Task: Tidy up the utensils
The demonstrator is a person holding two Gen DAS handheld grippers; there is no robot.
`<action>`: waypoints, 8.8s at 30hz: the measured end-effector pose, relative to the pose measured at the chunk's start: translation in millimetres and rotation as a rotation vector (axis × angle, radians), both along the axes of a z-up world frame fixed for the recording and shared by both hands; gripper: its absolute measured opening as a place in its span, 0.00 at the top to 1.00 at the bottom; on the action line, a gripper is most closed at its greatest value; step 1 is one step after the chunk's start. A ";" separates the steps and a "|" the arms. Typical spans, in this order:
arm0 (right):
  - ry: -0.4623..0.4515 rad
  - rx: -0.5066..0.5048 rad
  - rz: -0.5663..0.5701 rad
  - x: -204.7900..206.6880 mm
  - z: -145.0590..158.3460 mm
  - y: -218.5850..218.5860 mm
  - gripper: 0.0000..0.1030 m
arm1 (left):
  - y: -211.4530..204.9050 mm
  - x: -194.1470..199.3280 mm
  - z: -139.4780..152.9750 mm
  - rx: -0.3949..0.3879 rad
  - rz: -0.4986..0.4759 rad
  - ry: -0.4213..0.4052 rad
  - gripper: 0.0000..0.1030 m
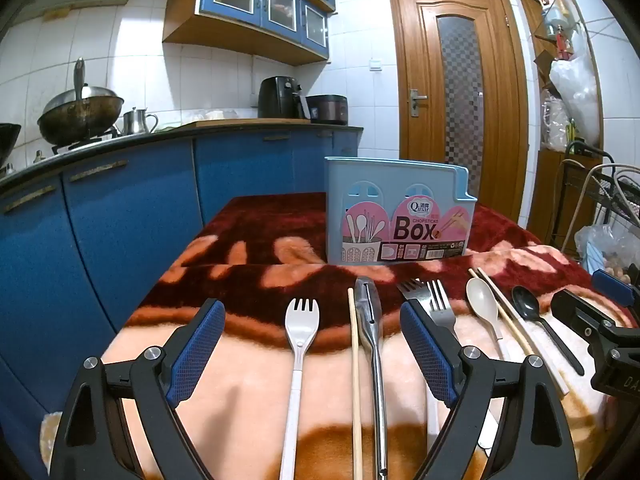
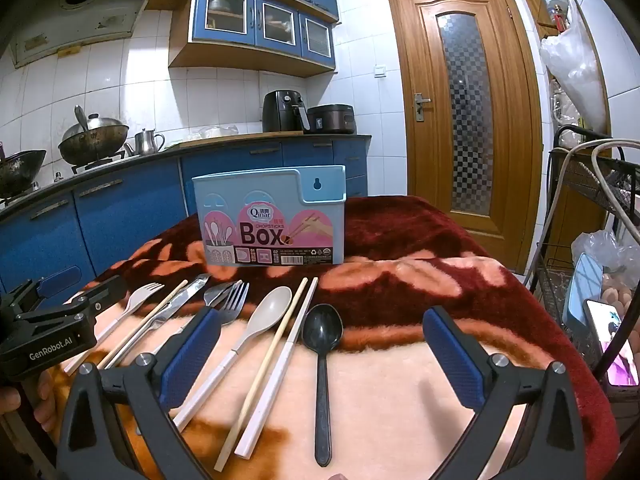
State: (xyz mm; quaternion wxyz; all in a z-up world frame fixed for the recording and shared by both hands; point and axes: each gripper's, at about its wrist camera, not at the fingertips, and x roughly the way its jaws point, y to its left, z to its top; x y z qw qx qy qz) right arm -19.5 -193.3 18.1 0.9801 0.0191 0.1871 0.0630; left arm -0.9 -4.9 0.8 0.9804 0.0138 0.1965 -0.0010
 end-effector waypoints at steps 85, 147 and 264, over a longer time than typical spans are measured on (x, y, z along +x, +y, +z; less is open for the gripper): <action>0.906 -0.207 0.174 118.5 -1.1 11.2 0.67 | 25.4 99.3 -6.4 0.050 -0.212 0.890 0.73; 0.008 0.221 0.190 159.2 97.9 -15.9 0.95 | 8.3 195.2 140.4 -0.149 -0.203 0.089 0.94; 0.485 0.200 0.079 51.6 14.0 -37.6 0.72 | 17.0 93.3 -4.7 -0.071 -0.250 0.740 0.74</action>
